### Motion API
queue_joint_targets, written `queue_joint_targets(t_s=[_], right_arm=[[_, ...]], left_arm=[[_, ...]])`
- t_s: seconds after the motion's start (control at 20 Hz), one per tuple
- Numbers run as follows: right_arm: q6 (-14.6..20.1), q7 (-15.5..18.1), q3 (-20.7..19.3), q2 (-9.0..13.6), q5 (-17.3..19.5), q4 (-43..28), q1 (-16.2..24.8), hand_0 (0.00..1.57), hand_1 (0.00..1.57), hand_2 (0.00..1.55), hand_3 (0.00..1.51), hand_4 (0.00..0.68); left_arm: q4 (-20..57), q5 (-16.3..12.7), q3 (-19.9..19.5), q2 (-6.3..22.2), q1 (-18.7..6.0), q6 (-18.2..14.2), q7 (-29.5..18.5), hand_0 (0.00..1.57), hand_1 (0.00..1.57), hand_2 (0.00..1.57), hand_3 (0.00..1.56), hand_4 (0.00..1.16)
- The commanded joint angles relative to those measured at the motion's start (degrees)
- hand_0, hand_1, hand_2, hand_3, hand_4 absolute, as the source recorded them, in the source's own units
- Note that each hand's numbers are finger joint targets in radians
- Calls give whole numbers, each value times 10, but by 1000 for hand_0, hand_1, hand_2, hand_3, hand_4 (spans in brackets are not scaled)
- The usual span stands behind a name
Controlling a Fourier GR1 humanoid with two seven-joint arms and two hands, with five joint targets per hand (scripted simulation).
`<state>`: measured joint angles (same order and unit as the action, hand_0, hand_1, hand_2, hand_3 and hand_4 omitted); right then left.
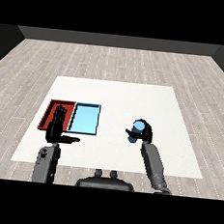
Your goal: Pick the blue can and put it in the blue box
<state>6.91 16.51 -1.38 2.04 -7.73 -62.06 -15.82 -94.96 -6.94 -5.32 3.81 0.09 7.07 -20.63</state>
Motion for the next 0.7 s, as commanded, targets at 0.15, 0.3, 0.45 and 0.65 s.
queue_joint_targets(t_s=[0.15, 0.3, 0.45, 0.65], right_arm=[[33, -84, 42, 9, 40, -140, 19, 1452, 1452, 1456, 1401, 631], [38, -75, 47, 22, 63, -166, 22, 1432, 1432, 1449, 1399, 623], [28, -112, 45, 39, 53, -241, 20, 1440, 1440, 1449, 1394, 620], [36, -108, 59, 29, 86, -234, -4, 1436, 1436, 1440, 1406, 620]], left_arm=[[-2, 24, 35, -9, -26, -8, 40, 0, 0, 0, 0, 0], [30, 35, 57, -23, -22, 0, 18, 0, 0, 0, 0, 0], [39, 52, 74, -31, -70, -21, 84, 0, 0, 0, 0, 0], [42, 60, 98, -37, -43, -12, 70, 0, 0, 0, 0, 0]])
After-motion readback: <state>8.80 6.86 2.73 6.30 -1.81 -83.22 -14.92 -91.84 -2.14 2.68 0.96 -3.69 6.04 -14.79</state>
